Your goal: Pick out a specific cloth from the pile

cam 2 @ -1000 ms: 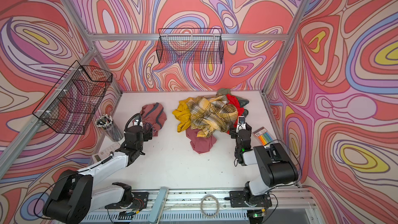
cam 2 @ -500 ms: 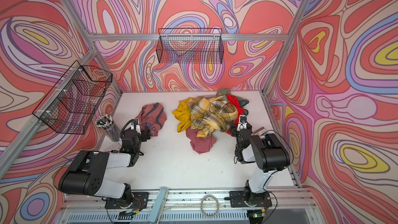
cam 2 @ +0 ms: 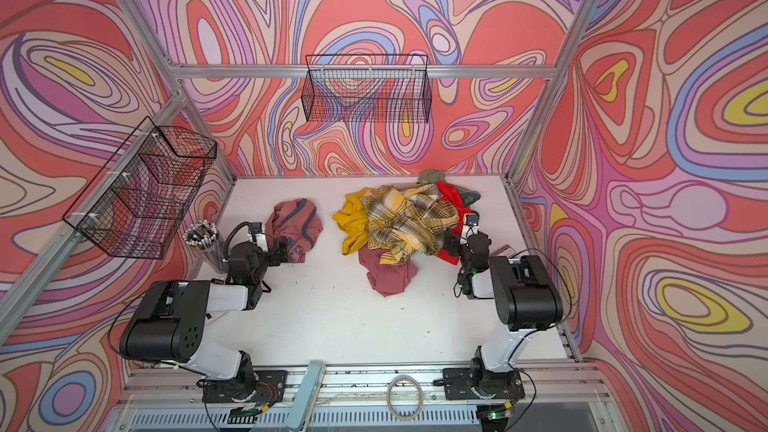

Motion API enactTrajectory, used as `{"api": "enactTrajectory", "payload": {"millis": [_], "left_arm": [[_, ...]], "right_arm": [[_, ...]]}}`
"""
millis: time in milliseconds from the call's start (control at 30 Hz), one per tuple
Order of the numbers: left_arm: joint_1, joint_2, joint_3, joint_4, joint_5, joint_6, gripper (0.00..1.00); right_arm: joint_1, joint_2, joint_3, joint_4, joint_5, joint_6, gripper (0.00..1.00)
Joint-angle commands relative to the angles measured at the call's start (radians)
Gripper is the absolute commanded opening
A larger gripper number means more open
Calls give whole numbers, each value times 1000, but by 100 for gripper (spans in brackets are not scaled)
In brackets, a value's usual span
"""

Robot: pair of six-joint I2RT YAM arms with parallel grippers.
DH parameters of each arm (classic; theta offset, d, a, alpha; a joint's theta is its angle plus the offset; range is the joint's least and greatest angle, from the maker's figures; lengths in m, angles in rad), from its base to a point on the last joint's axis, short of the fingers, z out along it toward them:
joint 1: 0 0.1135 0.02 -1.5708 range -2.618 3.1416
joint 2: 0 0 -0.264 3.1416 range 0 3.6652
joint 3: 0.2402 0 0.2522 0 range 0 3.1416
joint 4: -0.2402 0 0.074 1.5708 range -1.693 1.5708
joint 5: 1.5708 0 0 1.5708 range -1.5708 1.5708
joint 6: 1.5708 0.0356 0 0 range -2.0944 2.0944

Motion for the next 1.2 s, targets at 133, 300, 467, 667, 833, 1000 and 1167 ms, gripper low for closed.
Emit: {"api": "enactTrajectory", "payload": {"millis": [133, 300, 467, 667, 833, 1000, 1167], "left_arm": [[3, -7, 1, -20, 36, -12, 100], [1, -7, 0, -21, 36, -11, 100], [1, -7, -2, -17, 53, -6, 100], [1, -6, -2, -17, 55, -5, 100], [1, -7, -1, -16, 54, -5, 100], [1, -7, -2, -16, 54, -5, 100], [1, -5, 1, -18, 53, -5, 100]], "right_arm": [[-1, -14, 7, -23, -21, 10, 97], [-2, -14, 7, -23, -21, 8, 98], [-2, -15, 8, -23, -20, 7, 98], [-1, -15, 7, -22, -17, 5, 98], [-2, -16, 8, -22, -17, 5, 98], [-1, -16, 7, -22, -17, 5, 98], [-2, -15, 8, -22, -17, 5, 98]]}}
